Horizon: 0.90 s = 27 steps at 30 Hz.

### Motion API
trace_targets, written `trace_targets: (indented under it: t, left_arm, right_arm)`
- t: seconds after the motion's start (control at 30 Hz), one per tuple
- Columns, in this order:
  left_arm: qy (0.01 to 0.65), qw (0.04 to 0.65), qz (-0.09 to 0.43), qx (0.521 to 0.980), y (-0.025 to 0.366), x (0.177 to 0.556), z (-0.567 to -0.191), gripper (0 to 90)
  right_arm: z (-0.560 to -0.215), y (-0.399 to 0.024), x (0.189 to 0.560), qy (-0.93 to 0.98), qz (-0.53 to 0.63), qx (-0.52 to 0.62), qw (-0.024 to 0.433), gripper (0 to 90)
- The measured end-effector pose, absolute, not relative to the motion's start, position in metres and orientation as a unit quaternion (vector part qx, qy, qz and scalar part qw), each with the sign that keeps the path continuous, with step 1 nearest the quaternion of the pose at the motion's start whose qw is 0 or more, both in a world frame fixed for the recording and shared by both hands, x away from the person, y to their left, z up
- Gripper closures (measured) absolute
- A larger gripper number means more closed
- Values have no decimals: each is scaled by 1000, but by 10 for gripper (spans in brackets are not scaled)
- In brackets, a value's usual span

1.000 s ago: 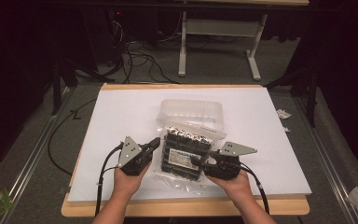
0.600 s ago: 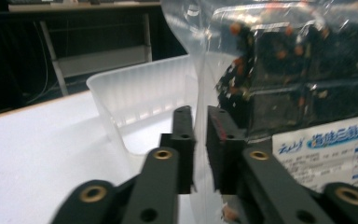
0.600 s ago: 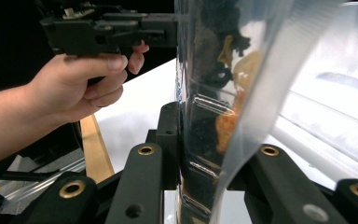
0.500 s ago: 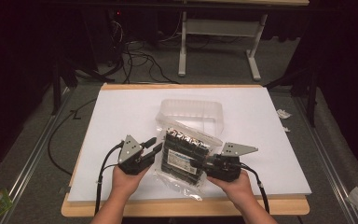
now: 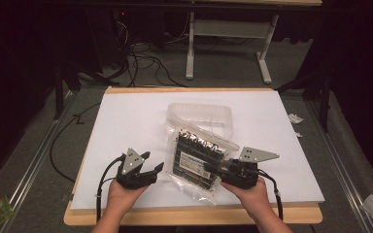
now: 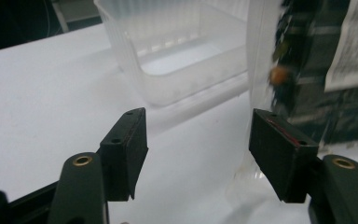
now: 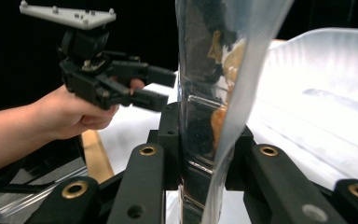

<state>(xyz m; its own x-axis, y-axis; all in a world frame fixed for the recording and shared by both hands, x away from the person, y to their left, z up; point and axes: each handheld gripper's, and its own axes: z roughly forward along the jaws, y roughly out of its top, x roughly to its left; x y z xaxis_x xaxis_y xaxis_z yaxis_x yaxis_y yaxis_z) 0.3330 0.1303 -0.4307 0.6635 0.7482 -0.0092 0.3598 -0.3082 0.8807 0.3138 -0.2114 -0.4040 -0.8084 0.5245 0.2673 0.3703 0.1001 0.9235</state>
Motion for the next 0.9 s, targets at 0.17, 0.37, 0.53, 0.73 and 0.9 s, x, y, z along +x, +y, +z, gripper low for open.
trace_targets:
  t: [0.17, 0.37, 0.53, 0.73, 0.9]
  left_arm:
    - [360, 464, 200, 784, 137, 329, -437, 347]
    - [360, 454, 197, 790, 141, 324, -444, 335]
    - [364, 455, 195, 789, 142, 326, -446, 334]
    - [365, 459, 197, 786, 143, 328, -447, 334]
    - [361, 460, 197, 787, 144, 328, -446, 335]
  right_arm:
    - [-397, -219, 312, 733, 603, 303, 84, 752]
    - [-390, -230, 309, 724, 607, 308, 112, 752]
    - [-384, -242, 309, 712, 612, 319, 130, 752]
    - [-372, -258, 308, 697, 610, 334, 174, 752]
    - [-367, -266, 312, 688, 611, 345, 185, 751]
